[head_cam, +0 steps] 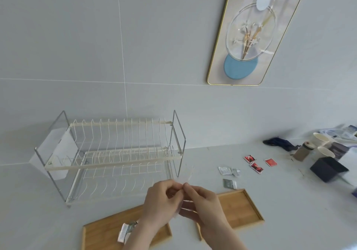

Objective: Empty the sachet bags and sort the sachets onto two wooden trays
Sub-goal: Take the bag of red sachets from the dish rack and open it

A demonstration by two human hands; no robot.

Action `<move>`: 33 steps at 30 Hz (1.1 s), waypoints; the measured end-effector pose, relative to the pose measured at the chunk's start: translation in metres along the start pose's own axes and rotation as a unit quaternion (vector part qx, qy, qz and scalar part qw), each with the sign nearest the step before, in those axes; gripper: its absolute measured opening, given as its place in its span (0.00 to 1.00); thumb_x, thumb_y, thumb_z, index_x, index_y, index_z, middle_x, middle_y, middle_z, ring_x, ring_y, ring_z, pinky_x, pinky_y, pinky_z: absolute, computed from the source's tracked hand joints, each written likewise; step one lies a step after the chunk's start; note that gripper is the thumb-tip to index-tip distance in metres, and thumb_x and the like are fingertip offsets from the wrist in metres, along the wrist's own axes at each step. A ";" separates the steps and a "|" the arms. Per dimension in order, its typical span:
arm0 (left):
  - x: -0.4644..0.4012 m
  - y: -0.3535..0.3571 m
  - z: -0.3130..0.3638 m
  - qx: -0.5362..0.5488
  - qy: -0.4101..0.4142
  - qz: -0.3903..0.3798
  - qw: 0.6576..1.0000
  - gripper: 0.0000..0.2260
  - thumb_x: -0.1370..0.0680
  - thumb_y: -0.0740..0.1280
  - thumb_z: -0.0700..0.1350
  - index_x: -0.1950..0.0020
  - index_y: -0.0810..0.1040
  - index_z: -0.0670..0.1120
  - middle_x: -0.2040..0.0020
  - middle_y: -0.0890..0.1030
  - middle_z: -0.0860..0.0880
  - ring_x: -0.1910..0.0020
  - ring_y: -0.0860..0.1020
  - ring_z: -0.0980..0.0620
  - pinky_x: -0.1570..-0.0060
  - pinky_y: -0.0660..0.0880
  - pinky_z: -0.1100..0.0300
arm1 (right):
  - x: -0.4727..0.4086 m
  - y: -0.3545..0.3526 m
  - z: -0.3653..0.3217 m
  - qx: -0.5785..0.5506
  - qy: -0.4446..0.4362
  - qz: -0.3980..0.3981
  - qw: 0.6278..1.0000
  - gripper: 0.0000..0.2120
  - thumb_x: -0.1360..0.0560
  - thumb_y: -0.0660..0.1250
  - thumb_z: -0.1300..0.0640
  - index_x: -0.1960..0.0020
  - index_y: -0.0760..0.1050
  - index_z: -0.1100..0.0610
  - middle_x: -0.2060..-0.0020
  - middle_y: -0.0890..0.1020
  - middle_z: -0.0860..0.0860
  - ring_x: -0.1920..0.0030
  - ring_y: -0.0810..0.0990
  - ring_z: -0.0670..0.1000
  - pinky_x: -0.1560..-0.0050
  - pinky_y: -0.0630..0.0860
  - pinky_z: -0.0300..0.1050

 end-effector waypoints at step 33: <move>0.008 -0.019 -0.052 0.005 -0.032 0.027 0.999 0.06 0.33 0.74 0.58 0.58 0.83 0.60 0.63 0.84 0.60 0.68 0.82 0.57 0.60 0.84 0.52 | 0.000 0.027 0.048 -0.050 0.092 -0.039 0.994 0.12 0.18 0.63 0.64 0.47 0.83 0.71 0.50 0.87 0.67 0.49 0.87 0.65 0.43 0.81 0.58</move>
Point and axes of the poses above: each hand's wrist, its own x-axis away from the middle knuckle, its own y-axis out of the palm, z = x × y, the point moved 10 cm from there along -x, towards the middle knuckle
